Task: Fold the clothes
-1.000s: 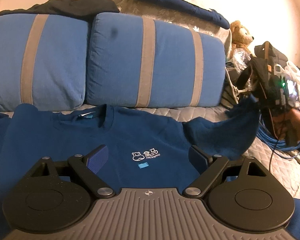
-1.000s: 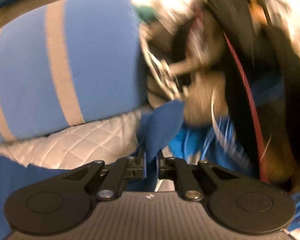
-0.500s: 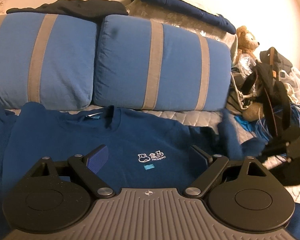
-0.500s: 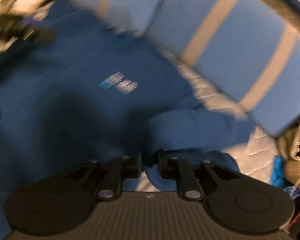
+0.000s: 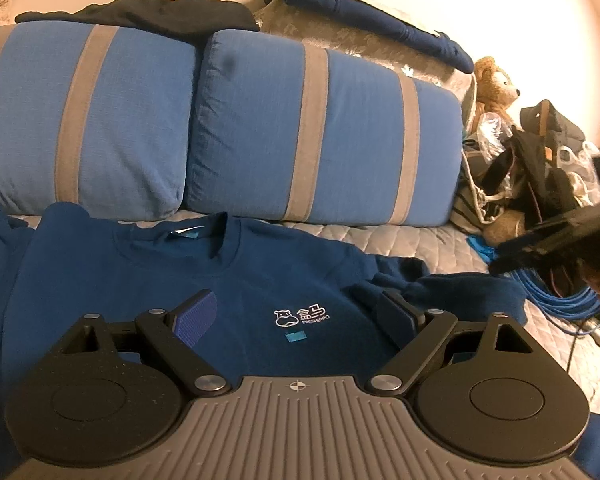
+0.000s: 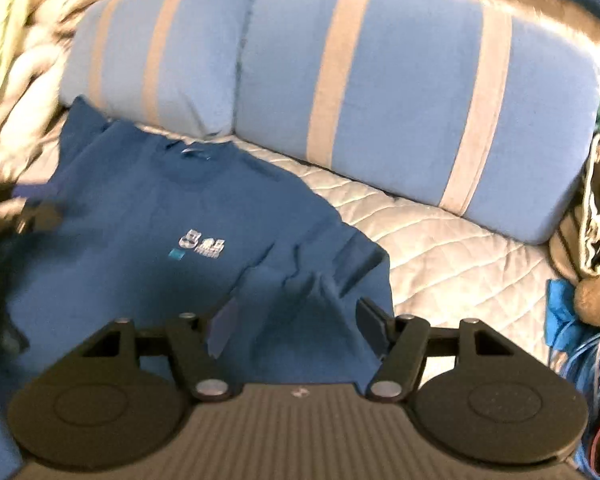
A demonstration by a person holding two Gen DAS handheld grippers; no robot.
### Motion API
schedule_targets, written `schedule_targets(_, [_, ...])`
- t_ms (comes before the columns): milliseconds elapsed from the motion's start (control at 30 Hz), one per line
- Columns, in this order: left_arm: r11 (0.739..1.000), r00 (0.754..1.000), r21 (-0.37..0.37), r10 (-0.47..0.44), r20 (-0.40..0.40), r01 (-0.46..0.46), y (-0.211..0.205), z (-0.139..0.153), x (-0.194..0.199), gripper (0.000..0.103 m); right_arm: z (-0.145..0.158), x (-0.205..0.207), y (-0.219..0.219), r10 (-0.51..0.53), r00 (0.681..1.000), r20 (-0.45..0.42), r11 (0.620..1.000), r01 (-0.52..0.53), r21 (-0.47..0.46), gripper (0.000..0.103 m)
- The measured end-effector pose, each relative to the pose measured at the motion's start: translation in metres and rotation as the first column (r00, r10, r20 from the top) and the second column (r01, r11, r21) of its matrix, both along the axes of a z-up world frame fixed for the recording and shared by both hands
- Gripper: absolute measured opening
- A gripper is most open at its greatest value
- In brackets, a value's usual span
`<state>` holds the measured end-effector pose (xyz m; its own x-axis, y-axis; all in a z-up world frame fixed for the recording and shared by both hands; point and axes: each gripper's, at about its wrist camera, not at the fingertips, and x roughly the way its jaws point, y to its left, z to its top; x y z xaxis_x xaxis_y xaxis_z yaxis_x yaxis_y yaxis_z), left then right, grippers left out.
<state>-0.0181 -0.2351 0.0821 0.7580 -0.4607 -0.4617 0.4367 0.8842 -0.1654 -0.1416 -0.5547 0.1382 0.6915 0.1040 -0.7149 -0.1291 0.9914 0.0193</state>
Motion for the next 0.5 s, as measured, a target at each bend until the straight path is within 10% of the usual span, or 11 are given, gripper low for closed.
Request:
schedule_targets(400, [1.0,1.0,0.001,0.007,-0.024,-0.007,0.002,-0.004,0.006,0.088,-0.062,0.1,-0.027,0.011,0.961,-0.278,0.979,0.047,0.199,0.075])
schedule_targets(500, [1.0,0.999,-0.002,0.011,-0.03,-0.011,0.003,-0.004,0.007,0.088,-0.074,0.108,-0.03,0.009,0.954,-0.301,0.97,0.064,0.233,0.042])
